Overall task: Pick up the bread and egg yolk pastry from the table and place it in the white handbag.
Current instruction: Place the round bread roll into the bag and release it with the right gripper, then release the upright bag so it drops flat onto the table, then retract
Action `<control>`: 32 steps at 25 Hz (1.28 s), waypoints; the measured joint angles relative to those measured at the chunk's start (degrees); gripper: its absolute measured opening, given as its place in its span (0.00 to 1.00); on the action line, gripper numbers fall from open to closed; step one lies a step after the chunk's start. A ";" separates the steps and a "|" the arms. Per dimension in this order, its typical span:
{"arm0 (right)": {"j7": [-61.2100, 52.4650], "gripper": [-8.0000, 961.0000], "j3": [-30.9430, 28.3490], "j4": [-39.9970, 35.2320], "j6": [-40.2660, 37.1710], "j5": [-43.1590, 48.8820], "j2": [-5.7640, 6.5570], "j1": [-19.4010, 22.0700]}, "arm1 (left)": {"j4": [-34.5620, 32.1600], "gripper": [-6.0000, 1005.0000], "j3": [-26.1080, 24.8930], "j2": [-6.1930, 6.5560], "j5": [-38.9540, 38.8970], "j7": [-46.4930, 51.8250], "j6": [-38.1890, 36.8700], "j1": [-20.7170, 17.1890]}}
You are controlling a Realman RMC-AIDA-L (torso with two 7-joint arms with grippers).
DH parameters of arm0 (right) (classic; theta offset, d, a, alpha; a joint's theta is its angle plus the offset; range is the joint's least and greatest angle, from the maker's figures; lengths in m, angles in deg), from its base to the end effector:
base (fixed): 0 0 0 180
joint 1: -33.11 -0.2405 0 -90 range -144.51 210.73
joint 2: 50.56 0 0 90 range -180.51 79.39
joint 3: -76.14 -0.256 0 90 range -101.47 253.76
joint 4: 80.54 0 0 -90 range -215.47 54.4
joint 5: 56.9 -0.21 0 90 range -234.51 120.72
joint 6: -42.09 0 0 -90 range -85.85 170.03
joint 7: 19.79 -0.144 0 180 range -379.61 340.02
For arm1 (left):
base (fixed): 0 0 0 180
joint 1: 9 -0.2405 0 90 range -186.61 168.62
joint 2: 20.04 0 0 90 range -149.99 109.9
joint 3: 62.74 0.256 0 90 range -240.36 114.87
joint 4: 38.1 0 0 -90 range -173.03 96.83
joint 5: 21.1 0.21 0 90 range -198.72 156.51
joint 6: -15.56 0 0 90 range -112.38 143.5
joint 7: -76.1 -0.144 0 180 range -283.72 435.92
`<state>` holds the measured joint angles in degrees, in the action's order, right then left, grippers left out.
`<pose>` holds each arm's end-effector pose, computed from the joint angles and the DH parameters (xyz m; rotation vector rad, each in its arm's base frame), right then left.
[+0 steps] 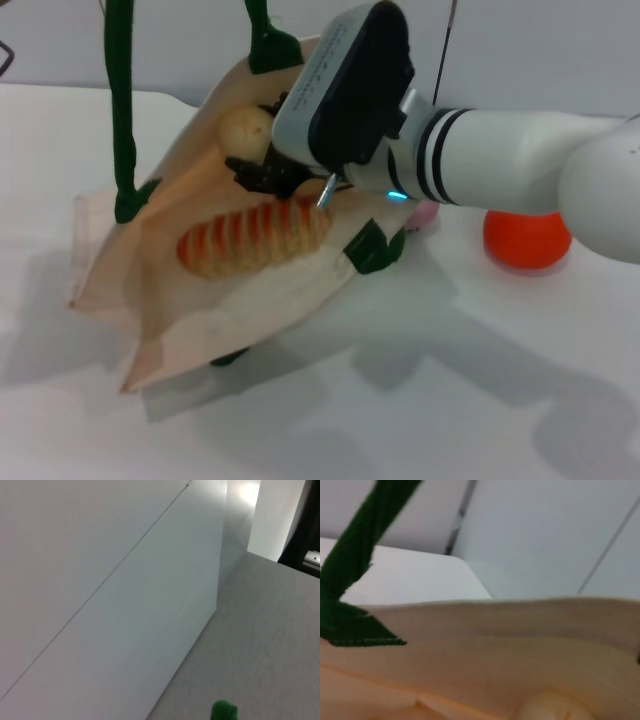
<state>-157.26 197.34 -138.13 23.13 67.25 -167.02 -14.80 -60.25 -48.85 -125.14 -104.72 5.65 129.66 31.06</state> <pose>0.0636 0.3955 -0.1248 -2.5504 -0.0010 0.1700 -0.2106 0.3564 0.1464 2.4015 0.9478 1.7832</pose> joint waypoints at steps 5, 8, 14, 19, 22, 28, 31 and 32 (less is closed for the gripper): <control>-1.18 0.74 -0.13 0.60 1.18 -0.06 0.08 0.19 | 0.00 0.13 -0.21 0.23 -0.95 0.07 0.00 -1.02; -1.78 0.78 -0.22 0.40 0.49 -0.59 0.17 0.21 | -0.13 0.13 -0.37 0.40 -1.81 0.10 -0.06 -1.76; -1.34 0.92 -0.94 -4.44 -3.39 -3.08 0.60 2.18 | -0.29 0.13 -0.73 1.27 -3.94 -0.42 -0.86 -3.60; 4.57 0.95 -4.46 -15.04 -9.82 -3.19 0.82 9.84 | -0.22 0.13 -1.25 1.89 -4.27 -1.67 -5.13 -4.94; 8.47 0.95 -7.99 -21.50 -15.00 -3.54 0.78 15.60 | -0.18 0.13 -0.87 1.97 -3.94 -3.42 -10.82 -5.74; 18.40 0.95 -15.43 -30.59 -24.32 -8.90 0.74 26.43 | -0.17 0.13 -0.45 1.99 -1.54 -5.67 -19.76 -6.32; 23.47 0.95 -18.44 -30.57 -26.00 -15.22 0.67 28.10 | -0.10 0.13 -0.45 1.87 -0.40 -6.95 -24.32 -6.44; 25.64 0.95 -19.77 -30.23 -26.27 -18.58 0.67 28.74 | -0.08 0.13 -0.42 1.74 0.07 -7.26 -25.65 -6.47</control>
<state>-131.61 177.57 -168.37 -3.14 48.68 -166.35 13.94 -60.33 -49.28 -123.40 -104.64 -1.61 104.02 24.59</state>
